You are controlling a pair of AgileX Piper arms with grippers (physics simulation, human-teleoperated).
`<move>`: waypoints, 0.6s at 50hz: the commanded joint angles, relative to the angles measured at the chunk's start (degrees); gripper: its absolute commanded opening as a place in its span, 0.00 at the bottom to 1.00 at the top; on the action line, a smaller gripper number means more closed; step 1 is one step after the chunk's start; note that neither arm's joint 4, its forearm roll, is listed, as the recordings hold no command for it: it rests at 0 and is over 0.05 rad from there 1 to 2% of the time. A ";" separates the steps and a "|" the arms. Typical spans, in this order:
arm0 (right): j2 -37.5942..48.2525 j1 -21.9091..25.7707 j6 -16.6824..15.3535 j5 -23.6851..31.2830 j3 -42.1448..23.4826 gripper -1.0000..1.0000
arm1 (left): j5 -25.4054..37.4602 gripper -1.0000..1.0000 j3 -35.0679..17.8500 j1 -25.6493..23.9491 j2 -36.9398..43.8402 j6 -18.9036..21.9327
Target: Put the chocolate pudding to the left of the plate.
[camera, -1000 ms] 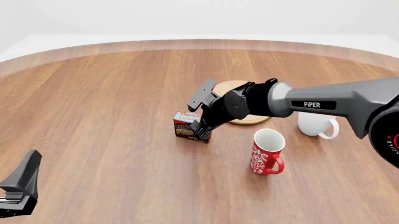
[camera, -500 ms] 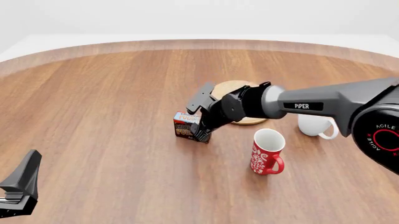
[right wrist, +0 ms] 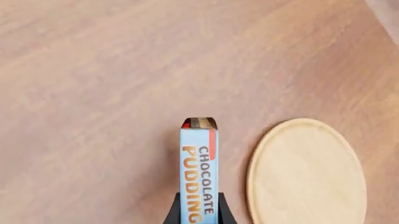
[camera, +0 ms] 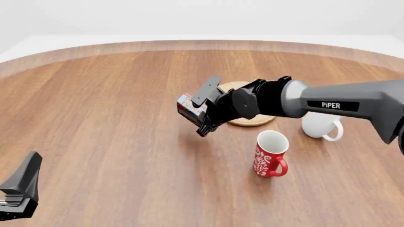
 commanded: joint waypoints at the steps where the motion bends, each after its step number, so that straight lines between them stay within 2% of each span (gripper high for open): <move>1: -6.59 -0.85 0.23 1.34 1.42 0.00 | 0.00 1.00 0.00 0.00 0.00 0.00; 12: -10.64 -2.19 -1.39 4.34 -1.67 0.00 | 0.00 1.00 0.00 0.00 0.00 0.00; 18: -10.05 -3.82 -1.84 8.12 -7.72 0.00 | 0.00 1.00 0.00 0.00 0.00 0.00; 30: -5.63 -3.39 -3.04 14.74 -19.12 0.00 | 0.00 1.00 0.00 0.00 0.00 0.00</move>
